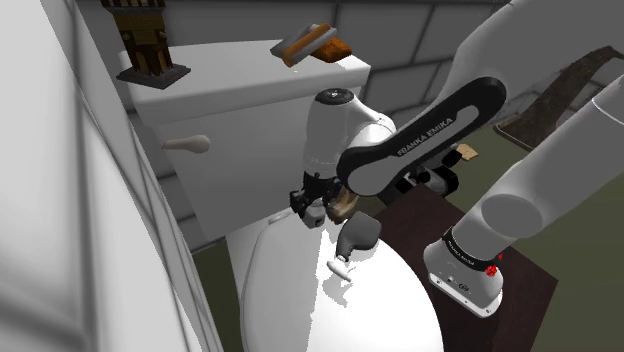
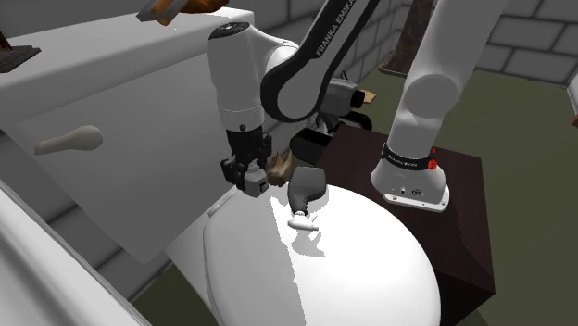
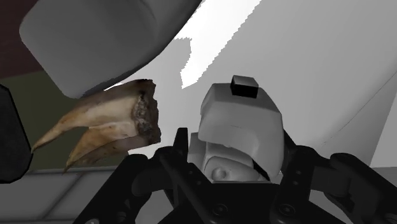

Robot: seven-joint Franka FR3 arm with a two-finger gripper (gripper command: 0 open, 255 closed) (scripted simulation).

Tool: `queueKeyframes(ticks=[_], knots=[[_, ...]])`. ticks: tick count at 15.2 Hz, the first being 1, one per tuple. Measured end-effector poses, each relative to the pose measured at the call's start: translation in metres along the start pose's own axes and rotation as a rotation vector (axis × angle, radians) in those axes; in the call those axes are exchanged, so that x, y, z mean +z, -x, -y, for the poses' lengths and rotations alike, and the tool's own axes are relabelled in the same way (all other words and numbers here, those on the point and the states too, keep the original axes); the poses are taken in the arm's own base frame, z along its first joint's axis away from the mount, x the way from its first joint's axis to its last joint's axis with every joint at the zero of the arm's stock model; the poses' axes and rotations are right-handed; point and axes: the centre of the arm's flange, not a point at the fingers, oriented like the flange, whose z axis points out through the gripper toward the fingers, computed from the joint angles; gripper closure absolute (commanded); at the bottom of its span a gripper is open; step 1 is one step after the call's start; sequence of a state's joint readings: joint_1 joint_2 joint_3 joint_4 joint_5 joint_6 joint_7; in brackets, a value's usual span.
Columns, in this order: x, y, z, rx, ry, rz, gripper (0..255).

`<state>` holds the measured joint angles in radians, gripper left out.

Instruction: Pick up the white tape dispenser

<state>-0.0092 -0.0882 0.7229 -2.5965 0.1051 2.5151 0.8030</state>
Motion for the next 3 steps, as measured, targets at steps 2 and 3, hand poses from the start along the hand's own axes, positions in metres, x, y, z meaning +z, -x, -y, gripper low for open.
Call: queueKeyframes(ticks=[2, 3], knots=[[-0.0113, 0.0010, -0.0006, 0.000, 0.000, 0.000, 255], [-0.0148, 0.0011, -0.0007, 0.000, 0.000, 0.000, 255]])
